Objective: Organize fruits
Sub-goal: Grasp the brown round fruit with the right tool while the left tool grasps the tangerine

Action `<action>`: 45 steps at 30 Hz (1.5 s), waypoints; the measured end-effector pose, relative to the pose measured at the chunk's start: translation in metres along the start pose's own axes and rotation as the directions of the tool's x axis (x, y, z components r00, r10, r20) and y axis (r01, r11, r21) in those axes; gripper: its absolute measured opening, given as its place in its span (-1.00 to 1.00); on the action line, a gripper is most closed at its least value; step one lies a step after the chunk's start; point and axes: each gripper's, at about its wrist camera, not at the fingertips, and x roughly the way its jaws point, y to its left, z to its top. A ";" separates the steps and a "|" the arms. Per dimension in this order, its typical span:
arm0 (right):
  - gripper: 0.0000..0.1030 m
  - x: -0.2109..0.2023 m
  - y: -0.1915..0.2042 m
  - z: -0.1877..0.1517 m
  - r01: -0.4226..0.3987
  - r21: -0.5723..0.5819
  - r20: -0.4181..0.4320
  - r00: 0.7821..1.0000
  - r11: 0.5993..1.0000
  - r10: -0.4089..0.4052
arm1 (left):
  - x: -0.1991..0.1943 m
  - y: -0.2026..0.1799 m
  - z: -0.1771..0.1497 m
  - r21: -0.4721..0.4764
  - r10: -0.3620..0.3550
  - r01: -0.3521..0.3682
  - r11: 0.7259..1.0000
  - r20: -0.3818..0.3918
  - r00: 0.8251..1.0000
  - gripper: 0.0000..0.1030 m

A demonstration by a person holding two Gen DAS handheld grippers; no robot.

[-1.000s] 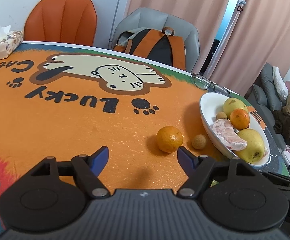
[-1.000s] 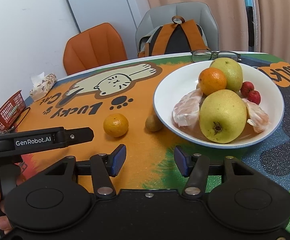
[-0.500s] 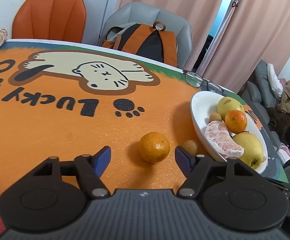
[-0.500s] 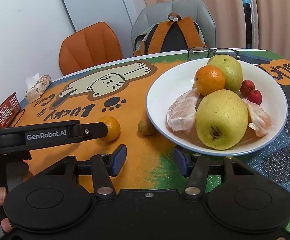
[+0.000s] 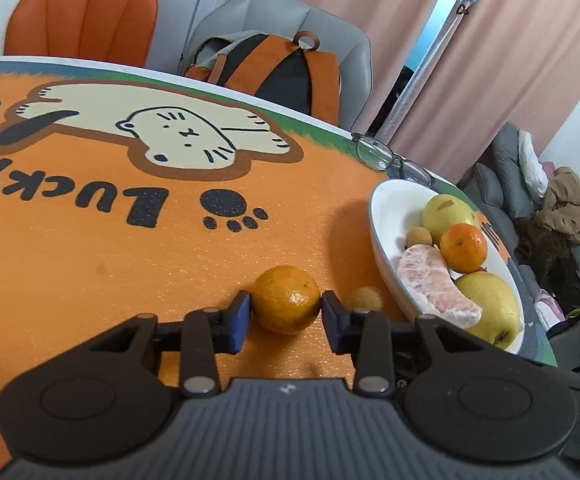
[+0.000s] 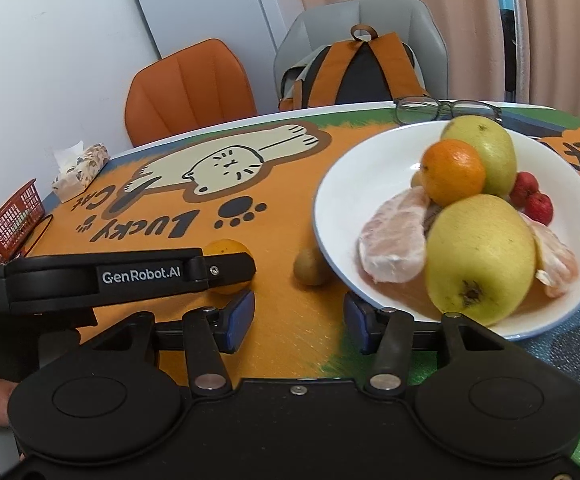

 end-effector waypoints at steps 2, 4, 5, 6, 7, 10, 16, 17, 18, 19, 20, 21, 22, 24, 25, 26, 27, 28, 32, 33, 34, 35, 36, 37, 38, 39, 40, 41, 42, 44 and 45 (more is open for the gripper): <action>-0.04 0.002 0.003 0.001 0.003 -0.005 0.003 1.000 1.000 -0.002 | -0.002 0.004 0.000 -0.005 0.002 -0.002 1.000 0.003 1.000 -0.28; -0.05 0.004 0.007 0.002 0.008 -0.007 0.008 1.000 1.000 -0.008 | -0.005 0.010 0.000 -0.016 0.005 -0.005 1.000 0.004 1.000 -0.28; -0.06 0.005 0.008 0.003 0.012 -0.006 0.011 1.000 1.000 -0.012 | -0.007 0.012 0.001 -0.021 0.010 -0.010 1.000 0.006 1.000 -0.28; -0.08 0.006 0.009 0.003 0.019 0.001 0.016 1.000 1.000 -0.019 | -0.009 0.016 0.002 -0.028 0.015 -0.015 0.999 0.009 1.000 -0.28; -0.09 0.006 0.010 0.004 0.023 0.010 0.020 1.000 1.000 -0.023 | -0.011 0.020 0.002 -0.036 0.017 -0.017 0.999 0.013 1.000 -0.28; -0.13 0.008 0.012 0.004 0.043 0.037 0.036 0.998 0.998 -0.044 | -0.018 0.030 0.004 -0.053 0.028 -0.026 0.998 0.022 0.999 -0.28; -0.13 0.015 0.020 0.004 0.107 0.059 0.051 0.993 0.993 -0.110 | -0.028 0.045 0.004 -0.067 0.025 -0.023 0.998 0.031 0.999 -0.28; -0.13 0.016 0.022 0.004 0.118 0.061 0.051 0.991 0.991 -0.121 | -0.029 0.047 0.004 -0.070 0.024 -0.022 0.997 0.032 0.999 -0.28; -0.13 0.018 0.023 0.004 0.125 0.066 0.051 0.990 0.990 -0.129 | -0.030 0.050 0.004 -0.074 0.023 -0.021 0.997 0.034 0.999 -0.28; -0.13 0.019 0.024 0.004 0.132 0.070 0.051 0.989 0.989 -0.136 | -0.031 0.052 0.004 -0.077 0.024 -0.021 0.997 0.035 0.999 -0.28; -0.13 0.020 0.025 0.004 0.143 0.072 0.053 0.988 0.987 -0.147 | -0.033 0.054 0.003 -0.079 0.023 -0.020 0.997 0.037 0.999 -0.28; -0.13 0.021 0.026 0.004 0.153 0.072 0.054 0.986 0.986 -0.157 | -0.035 0.055 0.002 -0.080 0.023 -0.019 0.997 0.038 0.999 -0.28; -0.13 0.022 0.028 0.004 0.162 0.073 0.057 0.984 0.984 -0.166 | -0.036 0.057 0.001 -0.082 0.022 -0.018 0.996 0.038 0.999 -0.28; -0.13 0.025 0.032 0.003 0.189 0.064 0.062 0.979 0.980 -0.192 | -0.038 0.060 -0.001 -0.083 0.022 -0.019 0.996 0.040 0.999 -0.28; -0.13 0.027 0.034 0.003 0.196 0.061 0.063 0.978 0.979 -0.200 | -0.040 0.061 -0.002 -0.084 0.023 -0.020 0.996 0.042 0.999 -0.28; -0.13 0.029 0.036 0.002 0.200 0.062 0.063 0.977 0.978 -0.204 | -0.041 0.063 -0.002 -0.086 0.023 -0.019 0.996 0.044 0.999 -0.28; -0.14 0.030 0.037 0.002 0.208 0.064 0.064 0.975 0.976 -0.212 | -0.043 0.065 -0.003 -0.090 0.023 -0.019 0.996 0.046 0.999 -0.28; -0.16 0.032 0.039 0.002 0.218 0.064 0.066 0.973 0.974 -0.222 | -0.045 0.067 -0.003 -0.094 0.024 -0.020 0.995 0.048 0.999 -0.28; -0.21 0.037 0.045 0.002 0.264 0.058 0.067 0.961 0.963 -0.268 | -0.051 0.074 -0.005 -0.108 0.033 -0.027 0.994 0.056 0.998 -0.28; -0.29 0.039 0.046 0.002 0.273 0.059 0.065 0.959 0.960 -0.276 | -0.052 0.075 -0.006 -0.111 0.035 -0.029 0.993 0.057 0.998 -0.28; -0.36 0.040 0.047 0.001 0.280 0.065 0.061 0.957 0.958 -0.284 | -0.053 0.076 -0.007 -0.113 0.038 -0.031 0.993 0.058 0.998 -0.28; -0.40 0.041 0.047 0.002 0.289 0.070 0.066 0.954 0.955 -0.294 | -0.056 0.077 -0.008 -0.117 0.042 -0.035 0.993 0.059 0.997 -0.28; -0.50 0.041 0.047 0.002 0.299 0.077 0.068 0.950 0.951 -0.305 | -0.057 0.078 -0.009 -0.119 0.045 -0.038 0.992 0.060 0.997 -0.28; -0.51 0.042 0.046 0.002 0.305 0.083 0.070 0.948 0.949 -0.311 | -0.058 0.079 -0.010 -0.121 0.048 -0.040 0.992 0.061 0.997 -0.28; -0.51 0.042 0.045 0.002 0.301 0.089 0.073 0.949 0.949 -0.308 | -0.060 0.081 -0.010 -0.124 0.053 -0.045 0.991 0.062 0.997 -0.28; -0.51 0.043 0.045 0.002 0.295 0.091 0.073 0.951 0.951 -0.301 | -0.061 0.082 -0.010 -0.126 0.058 -0.049 0.991 0.062 0.996 -0.28; -0.52 0.043 0.046 0.001 0.295 0.090 0.076 0.950 0.951 -0.302 | -0.062 0.084 -0.011 -0.130 0.063 -0.054 0.990 0.063 0.996 -0.28; -0.52 0.042 0.045 0.001 0.291 0.091 0.078 0.951 0.952 -0.299 | -0.063 0.085 -0.011 -0.133 0.066 -0.057 0.989 0.065 0.996 -0.28; -0.52 0.041 0.044 0.001 0.282 0.097 0.078 0.954 0.954 -0.290 | -0.065 0.086 -0.011 -0.135 0.069 -0.059 0.989 0.068 0.995 -0.28; -0.52 0.039 0.041 0.001 0.254 0.114 0.074 0.962 0.960 -0.263 | -0.067 0.086 -0.010 -0.136 0.074 -0.064 0.989 0.072 0.995 -0.28; -0.52 0.037 0.040 0.001 0.236 0.120 0.069 0.967 0.964 -0.246 | -0.067 0.086 -0.010 -0.137 0.076 -0.065 0.988 0.073 0.994 -0.28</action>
